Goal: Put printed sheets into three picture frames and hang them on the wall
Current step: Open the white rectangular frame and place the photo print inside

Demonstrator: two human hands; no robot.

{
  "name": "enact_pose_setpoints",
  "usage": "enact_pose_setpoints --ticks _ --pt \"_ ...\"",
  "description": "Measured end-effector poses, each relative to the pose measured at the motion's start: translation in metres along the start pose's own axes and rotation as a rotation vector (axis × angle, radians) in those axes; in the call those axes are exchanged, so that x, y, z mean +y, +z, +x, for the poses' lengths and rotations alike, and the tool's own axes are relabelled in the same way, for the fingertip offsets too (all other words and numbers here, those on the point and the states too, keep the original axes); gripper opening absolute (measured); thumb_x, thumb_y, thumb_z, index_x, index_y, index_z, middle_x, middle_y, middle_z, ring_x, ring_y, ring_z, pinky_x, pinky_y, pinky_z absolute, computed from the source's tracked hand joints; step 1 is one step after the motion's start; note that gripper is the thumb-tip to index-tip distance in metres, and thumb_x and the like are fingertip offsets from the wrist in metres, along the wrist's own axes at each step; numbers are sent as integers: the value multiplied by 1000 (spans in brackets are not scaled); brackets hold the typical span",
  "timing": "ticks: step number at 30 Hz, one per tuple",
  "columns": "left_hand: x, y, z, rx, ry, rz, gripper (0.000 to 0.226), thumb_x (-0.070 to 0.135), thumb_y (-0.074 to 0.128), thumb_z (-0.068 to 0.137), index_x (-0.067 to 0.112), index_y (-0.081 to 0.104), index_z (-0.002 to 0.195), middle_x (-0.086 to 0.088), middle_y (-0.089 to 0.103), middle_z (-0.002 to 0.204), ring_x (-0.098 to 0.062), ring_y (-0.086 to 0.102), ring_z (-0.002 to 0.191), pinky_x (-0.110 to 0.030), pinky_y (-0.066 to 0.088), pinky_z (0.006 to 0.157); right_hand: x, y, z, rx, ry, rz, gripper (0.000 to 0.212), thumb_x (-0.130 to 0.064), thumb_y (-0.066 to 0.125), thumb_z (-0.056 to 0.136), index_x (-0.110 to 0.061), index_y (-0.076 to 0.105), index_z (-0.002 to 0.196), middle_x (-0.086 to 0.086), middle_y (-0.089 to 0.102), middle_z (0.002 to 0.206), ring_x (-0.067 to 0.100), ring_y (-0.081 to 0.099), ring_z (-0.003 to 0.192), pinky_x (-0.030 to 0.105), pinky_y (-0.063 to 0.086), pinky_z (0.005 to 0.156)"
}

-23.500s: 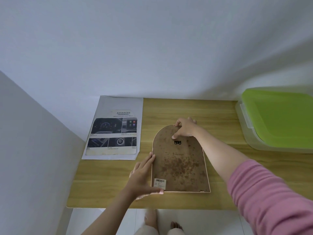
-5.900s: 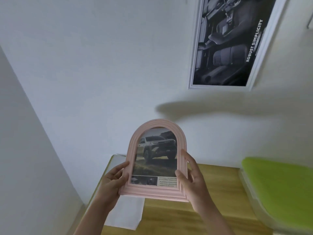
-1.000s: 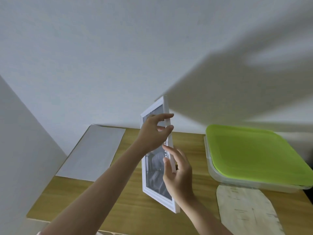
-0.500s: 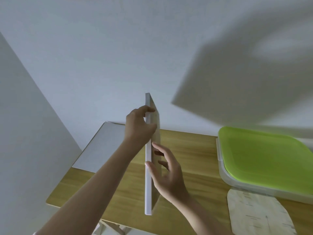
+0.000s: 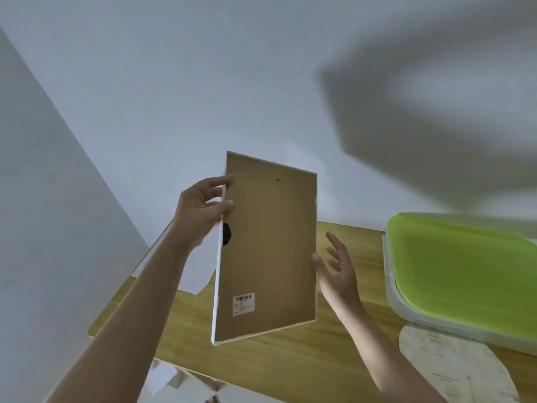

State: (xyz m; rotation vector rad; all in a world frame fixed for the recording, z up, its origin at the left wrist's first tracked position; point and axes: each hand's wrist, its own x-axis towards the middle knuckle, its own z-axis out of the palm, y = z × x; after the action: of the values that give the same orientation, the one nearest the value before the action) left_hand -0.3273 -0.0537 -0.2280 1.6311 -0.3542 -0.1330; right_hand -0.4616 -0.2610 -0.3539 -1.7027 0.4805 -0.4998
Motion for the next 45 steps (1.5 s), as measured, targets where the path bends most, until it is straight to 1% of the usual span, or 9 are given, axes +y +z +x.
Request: enact_pose_setpoints --ticks 4,13,16,19,21,27,36,41,45 --pt "-17 -4 8 -44 -63 -104 42 -8 60 82 22 64 110 3 68 83 -13 65 70 -31 56 67 -1 1 3 -73 33 118 46 -14 59 91 -33 46 131 -20 51 116 1 52 110 10 47 89" --pt "-58 6 9 9 -120 -119 40 -8 57 84 25 65 106 -5 67 97 -14 67 69 -28 55 56 17 -5 -3 0 35 64 50 -6 65 85 -19 49 130 -10 55 127 -10 56 104 26 50 91" --pt "-88 8 2 29 -147 -15 40 -3 59 85 28 63 111 -9 64 110 -21 65 68 -33 54 51 30 -5 -7 10 63 -21 51 -10 69 83 -21 52 130 -16 50 128 -9 45 117 8 39 94" --pt "-121 14 -15 1 -185 143 44 2 61 83 31 60 116 -5 58 124 -11 66 80 -29 58 70 43 -3 -12 34 119 -54 51 -9 69 82 -22 54 129 -16 49 126 3 40 125 -5 32 81" --pt "-140 18 -34 -39 -234 223 46 3 61 83 29 57 121 -1 57 123 8 61 84 -17 54 71 52 -1 -15 69 171 -60 52 -8 69 81 -22 54 129 -11 52 127 7 42 126 1 34 82" --pt "-192 23 -84 -140 -457 377 55 16 68 78 40 50 125 3 59 113 -16 63 97 -37 55 85 78 7 -26 141 378 -120 54 -10 67 84 -24 50 133 3 49 138 14 44 128 20 37 85" --pt "-213 17 -90 -163 -426 527 53 24 68 78 37 51 126 6 54 120 -19 51 113 -42 44 99 97 20 -38 59 499 -399 55 -25 61 88 -29 40 138 11 39 117 24 56 75 27 47 71" --pt "-218 17 -88 -184 -396 601 54 27 68 78 35 49 128 5 44 111 -22 47 110 -42 44 97 101 16 -36 -13 370 -584 60 -30 65 84 -20 42 138 12 41 113 32 46 110 32 38 96" --pt "-219 17 -84 -229 -405 650 58 28 67 78 38 45 132 4 37 111 -21 43 111 -42 43 100 107 11 -38 -39 286 -596 64 -32 71 80 -15 46 136 11 41 105 31 46 104 31 36 94"
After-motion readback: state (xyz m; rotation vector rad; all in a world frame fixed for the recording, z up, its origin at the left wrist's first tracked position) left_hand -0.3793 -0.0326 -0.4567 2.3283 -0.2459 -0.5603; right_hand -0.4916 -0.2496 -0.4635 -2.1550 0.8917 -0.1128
